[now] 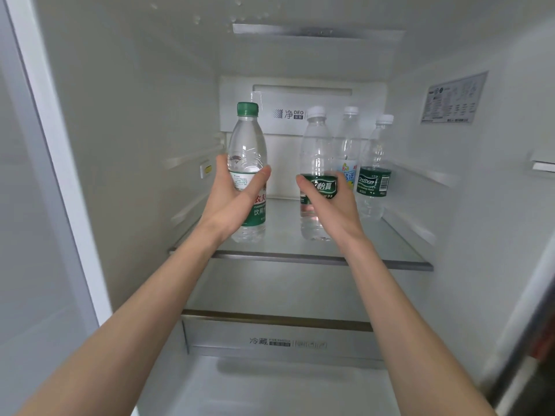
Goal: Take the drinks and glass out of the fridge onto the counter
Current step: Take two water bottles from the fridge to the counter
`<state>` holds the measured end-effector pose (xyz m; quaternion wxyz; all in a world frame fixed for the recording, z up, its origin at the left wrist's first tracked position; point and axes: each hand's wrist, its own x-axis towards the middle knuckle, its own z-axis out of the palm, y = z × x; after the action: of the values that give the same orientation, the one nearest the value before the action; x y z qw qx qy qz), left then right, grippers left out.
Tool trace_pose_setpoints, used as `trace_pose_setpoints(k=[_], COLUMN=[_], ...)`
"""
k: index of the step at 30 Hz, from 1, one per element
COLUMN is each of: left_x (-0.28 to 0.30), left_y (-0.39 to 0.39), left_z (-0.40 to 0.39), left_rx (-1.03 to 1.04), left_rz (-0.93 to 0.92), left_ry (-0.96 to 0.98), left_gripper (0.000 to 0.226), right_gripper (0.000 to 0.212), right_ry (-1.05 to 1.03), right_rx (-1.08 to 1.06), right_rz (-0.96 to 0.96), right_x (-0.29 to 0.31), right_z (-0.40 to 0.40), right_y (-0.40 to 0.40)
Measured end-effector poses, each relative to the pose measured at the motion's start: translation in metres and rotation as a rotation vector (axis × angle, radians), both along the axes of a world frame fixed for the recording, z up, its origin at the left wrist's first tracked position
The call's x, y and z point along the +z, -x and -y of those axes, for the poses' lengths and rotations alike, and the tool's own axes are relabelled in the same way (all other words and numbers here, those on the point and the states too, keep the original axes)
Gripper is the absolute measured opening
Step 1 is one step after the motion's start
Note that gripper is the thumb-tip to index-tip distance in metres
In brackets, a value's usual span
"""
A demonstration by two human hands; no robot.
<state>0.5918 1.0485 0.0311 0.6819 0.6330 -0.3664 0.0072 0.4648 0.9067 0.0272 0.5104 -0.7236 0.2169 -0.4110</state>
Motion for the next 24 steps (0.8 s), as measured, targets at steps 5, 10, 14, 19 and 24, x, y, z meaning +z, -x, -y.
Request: trace_pose_setpoints(k=[5, 10, 14, 19, 24], left_x=[-0.004, -0.002, -0.008, -0.021, -0.039], left_y=[0.028, 0.057, 0.079, 0.100, 0.117], left_z=[-0.013, -0.036, -0.060, -0.099, -0.143], left_rx=[-0.001, -0.044, -0.101, -0.126, -0.120], left_rz=[-0.012, -0.049, -0.096, -0.185, -0.205], left_ry=[0.140, 0.237, 0.239, 0.266, 0.249], left_gripper=[0.033, 0.020, 0.018, 0.016, 0.018], right_gripper=[0.054, 0.097, 0.091, 0.089, 0.076], right_ry=[-0.006, -0.043, -0.078, -0.079, -0.085], right_rx=[-0.027, -0.046, -0.023, -0.009, 0.007], right_rz=[0.070, 0.091, 0.116, 0.123, 0.102], right_x=[0.004, 0.006, 0.002, -0.007, -0.025], right_z=[-0.020, -0.049, -0.079, -0.119, -0.159], right_y=[0.020, 0.043, 0.067, 0.088, 0.106])
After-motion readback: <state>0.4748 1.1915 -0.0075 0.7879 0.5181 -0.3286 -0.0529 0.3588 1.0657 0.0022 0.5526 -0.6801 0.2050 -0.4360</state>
